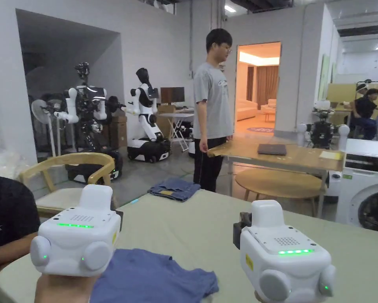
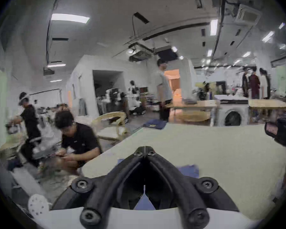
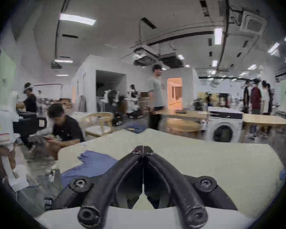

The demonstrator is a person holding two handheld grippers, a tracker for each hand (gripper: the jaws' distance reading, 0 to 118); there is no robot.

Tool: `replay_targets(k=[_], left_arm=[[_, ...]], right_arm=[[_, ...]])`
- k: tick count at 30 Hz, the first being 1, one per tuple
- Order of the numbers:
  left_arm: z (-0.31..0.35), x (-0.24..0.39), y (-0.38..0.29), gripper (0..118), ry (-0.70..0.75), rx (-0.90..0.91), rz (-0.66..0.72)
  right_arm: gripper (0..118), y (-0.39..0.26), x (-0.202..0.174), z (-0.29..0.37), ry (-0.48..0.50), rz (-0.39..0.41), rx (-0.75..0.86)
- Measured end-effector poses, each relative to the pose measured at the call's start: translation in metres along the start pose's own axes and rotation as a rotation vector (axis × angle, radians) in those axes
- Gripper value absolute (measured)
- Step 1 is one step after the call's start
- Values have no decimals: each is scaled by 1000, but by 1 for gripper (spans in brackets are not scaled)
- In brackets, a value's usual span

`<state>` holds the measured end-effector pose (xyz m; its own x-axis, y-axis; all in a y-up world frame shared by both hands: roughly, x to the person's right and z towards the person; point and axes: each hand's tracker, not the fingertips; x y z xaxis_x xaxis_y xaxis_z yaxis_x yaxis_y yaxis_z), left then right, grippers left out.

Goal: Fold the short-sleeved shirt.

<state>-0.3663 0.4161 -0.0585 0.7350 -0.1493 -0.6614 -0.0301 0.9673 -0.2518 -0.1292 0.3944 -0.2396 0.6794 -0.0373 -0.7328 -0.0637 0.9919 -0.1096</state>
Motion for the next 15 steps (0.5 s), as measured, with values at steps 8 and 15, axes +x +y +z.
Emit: replay_targets(k=[8,15], left_arm=[[-107,-4,-65,0,-283,-684,89],[-218,64,-150,0,-338,-828,-1]], right_arm=[[0,-28,-9,-22,6,36,-49],[0,-73,9,-38,9,124,-167]])
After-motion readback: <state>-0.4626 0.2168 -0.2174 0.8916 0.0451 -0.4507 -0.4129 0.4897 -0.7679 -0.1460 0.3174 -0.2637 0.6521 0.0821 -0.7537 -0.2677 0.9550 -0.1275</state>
